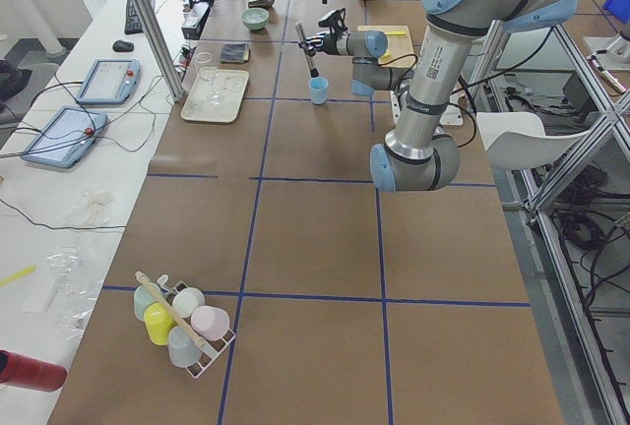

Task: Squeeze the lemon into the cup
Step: 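Lower the muddler into the cup and press the lemon slice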

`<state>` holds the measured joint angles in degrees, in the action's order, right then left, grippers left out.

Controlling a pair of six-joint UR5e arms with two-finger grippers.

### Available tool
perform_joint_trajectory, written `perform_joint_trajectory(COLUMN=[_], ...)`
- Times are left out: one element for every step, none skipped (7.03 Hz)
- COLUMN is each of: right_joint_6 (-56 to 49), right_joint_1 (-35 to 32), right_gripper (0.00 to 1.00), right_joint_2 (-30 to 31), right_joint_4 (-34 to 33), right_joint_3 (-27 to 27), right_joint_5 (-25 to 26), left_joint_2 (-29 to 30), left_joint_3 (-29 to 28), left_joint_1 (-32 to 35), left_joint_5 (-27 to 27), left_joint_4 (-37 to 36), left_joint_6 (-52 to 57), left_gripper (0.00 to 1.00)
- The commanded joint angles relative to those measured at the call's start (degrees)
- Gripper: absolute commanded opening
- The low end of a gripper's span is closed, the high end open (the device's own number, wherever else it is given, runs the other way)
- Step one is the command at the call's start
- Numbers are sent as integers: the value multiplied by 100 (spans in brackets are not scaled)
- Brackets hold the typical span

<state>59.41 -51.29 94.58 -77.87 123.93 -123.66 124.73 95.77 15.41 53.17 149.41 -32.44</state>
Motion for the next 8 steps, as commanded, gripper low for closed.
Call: perform_joint_trajectory(right_joint_6=[0, 0, 0, 0, 0, 9, 9, 9], right_joint_1=[5, 5, 5, -4, -4, -4, -4, 5], right_gripper=[100, 100, 100, 100, 100, 100, 100, 100], right_joint_2=[-1, -1, -1, -1, -1, -1, -1, -1], right_joint_4=[0, 0, 0, 0, 0, 0, 0, 0], right_joint_3=[-27, -27, -36, -27, -19, -18, -18, -10], right_joint_5=[0, 0, 0, 0, 0, 0, 0, 0], left_joint_2=[-1, -10, 16, 51, 60, 52, 60, 69], left_joint_3=[-198, -251, -373, -505, -559, -664, -699, -743], left_joint_1=[-56, -73, -178, -274, -275, -275, -284, -302], left_joint_5=[-88, -88, -96, -218, -220, -220, -228, -220], left_joint_4=[44, 88, 158, 185, 185, 185, 185, 185], left_joint_6=[1, 1, -8, -17, -17, -17, -17, -17], left_gripper=[0, 0, 0, 0, 0, 0, 0, 0])
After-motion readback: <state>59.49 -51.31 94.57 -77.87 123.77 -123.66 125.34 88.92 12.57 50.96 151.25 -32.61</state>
